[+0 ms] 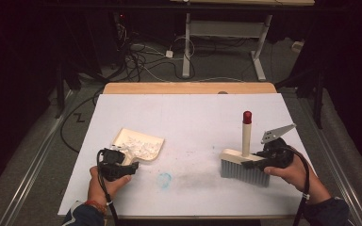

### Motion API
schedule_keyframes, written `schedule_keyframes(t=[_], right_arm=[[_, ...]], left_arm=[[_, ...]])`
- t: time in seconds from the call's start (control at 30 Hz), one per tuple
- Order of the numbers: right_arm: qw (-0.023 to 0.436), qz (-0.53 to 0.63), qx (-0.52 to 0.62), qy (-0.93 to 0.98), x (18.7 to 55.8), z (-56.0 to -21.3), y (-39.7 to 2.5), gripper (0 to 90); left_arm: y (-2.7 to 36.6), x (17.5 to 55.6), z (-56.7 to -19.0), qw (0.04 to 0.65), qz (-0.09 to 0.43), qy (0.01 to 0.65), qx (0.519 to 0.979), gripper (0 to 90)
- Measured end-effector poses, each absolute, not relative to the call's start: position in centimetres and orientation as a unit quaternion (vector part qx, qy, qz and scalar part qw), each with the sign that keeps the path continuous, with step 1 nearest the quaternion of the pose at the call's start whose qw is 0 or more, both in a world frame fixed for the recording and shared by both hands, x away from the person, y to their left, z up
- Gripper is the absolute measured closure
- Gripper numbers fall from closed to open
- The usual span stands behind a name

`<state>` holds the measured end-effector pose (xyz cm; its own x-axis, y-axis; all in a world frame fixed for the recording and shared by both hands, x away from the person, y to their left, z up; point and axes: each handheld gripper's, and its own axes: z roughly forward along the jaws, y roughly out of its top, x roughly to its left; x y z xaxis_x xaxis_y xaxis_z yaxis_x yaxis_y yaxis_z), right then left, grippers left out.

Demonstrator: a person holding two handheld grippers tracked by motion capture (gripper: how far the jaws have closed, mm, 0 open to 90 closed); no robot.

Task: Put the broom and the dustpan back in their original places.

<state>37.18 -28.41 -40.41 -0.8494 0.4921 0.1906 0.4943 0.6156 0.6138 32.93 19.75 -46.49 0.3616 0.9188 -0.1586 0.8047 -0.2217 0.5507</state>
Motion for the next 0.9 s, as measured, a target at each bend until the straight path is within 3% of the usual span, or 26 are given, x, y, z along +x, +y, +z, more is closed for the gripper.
schedule_keyframes(t=[0.3,0.47,0.57,0.9], right_arm=[[-0.003,-0.339,-0.288,-0.896,38.9,-40.5,-28.2,61.9],[-0.005,-0.337,-0.294,-0.894,40.2,-40.7,-27.9,59.1],[-0.005,-0.334,-0.302,-0.893,40.8,-40.8,-27.8,58.0],[0.019,-0.353,-0.335,-0.873,42.6,-41.2,-27.9,55.6]], left_arm=[[18.7,31.7,-46.3,0.286,0.103,0.527,0.793,30.8],[18.8,31.5,-45.9,0.277,0.135,0.512,0.802,27.0],[19.0,31.1,-45.4,0.273,0.184,0.485,0.81,21.2],[20.7,30.8,-44.0,0.327,0.24,0.443,0.799,19.1]])
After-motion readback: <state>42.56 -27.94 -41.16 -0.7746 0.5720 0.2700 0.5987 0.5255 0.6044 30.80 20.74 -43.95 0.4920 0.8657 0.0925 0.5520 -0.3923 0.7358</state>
